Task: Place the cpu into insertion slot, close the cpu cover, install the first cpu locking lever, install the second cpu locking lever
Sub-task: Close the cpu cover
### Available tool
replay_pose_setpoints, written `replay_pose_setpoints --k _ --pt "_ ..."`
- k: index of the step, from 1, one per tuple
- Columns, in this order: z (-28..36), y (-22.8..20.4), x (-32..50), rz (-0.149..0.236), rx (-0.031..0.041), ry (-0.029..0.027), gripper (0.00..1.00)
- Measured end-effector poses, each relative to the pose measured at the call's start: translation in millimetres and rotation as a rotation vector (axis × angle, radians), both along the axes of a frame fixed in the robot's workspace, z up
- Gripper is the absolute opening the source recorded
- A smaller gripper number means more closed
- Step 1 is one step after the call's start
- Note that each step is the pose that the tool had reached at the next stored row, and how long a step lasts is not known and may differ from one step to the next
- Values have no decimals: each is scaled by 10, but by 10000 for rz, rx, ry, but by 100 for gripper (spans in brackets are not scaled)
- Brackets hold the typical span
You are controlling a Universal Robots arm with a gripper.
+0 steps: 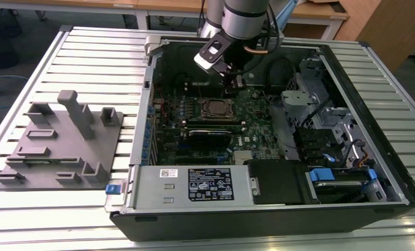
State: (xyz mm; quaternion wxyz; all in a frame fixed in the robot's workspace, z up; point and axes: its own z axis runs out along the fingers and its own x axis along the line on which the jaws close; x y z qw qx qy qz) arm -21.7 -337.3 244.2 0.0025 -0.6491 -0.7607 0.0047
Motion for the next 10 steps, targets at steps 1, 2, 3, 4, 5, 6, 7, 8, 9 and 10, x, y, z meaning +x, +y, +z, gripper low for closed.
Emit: replay_pose_setpoints --k 1,2,3,4,5,6,7,8,9,10 --pt "0 0 0 30 0 0 11" --pt "0 0 0 104 0 0 11" --pt "0 0 0 206 0 0 11" --pt "0 0 0 328 0 0 11" --pt "0 0 0 448 0 0 11" --pt "0 0 0 575 0 0 11" --pt "0 0 0 705 0 0 11" --pt "0 0 0 842 0 0 11" --pt "0 0 0 988 1 0 11" --pt "0 0 0 1122 0 0 11"
